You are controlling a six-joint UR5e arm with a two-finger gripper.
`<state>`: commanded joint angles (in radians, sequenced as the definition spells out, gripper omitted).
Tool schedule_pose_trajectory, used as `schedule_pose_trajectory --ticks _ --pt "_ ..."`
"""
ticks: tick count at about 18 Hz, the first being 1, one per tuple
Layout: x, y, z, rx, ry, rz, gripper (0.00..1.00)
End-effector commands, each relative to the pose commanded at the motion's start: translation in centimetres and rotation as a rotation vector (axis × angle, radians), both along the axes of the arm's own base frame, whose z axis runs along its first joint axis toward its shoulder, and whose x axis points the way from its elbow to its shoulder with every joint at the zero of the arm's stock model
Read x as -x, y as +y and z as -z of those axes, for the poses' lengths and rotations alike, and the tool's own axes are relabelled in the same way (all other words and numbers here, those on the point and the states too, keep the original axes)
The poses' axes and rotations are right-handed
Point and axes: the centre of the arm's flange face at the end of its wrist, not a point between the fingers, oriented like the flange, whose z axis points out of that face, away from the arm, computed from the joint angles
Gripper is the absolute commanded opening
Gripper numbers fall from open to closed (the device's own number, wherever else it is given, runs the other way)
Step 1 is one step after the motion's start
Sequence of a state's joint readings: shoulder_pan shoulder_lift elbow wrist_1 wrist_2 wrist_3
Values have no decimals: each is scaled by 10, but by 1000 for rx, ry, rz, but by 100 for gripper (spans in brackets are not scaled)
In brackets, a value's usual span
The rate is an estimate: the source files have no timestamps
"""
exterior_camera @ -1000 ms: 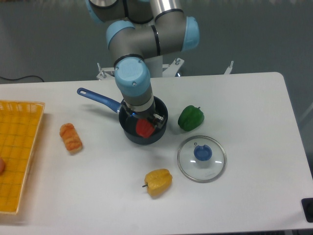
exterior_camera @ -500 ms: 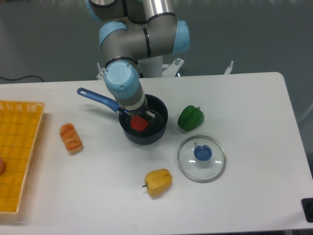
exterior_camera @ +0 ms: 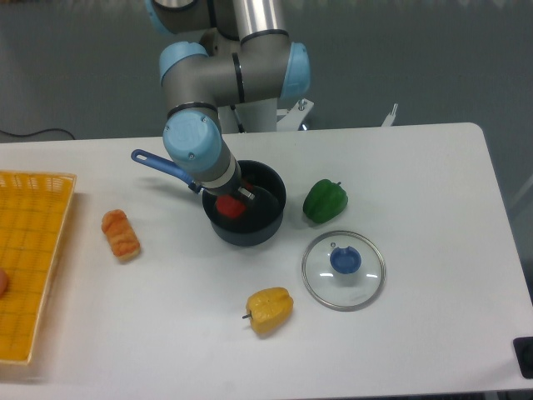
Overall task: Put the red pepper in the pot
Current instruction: 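Lower the red pepper into the saucepan, then open the gripper to release the pepper inside the pot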
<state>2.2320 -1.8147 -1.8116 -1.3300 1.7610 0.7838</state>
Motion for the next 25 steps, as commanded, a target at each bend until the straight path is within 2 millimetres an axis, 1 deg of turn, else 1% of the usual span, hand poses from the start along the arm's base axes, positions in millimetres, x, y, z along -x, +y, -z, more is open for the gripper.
schedule_pose_trajectory --ticks 2,4,6,8,14,16,25 --pt "-1 -1 6 15 -3 3 61" --pt "-7 2 12 30 -4 18 61" --pt "-7 3 19 47 -2 19 61" --pt "-9 4 21 50 -2 25 61" --pt "-10 5 25 56 -7 28 62" --pt "-9 6 31 66 -13 28 62" --pt "-12 7 38 84 -11 40 64"
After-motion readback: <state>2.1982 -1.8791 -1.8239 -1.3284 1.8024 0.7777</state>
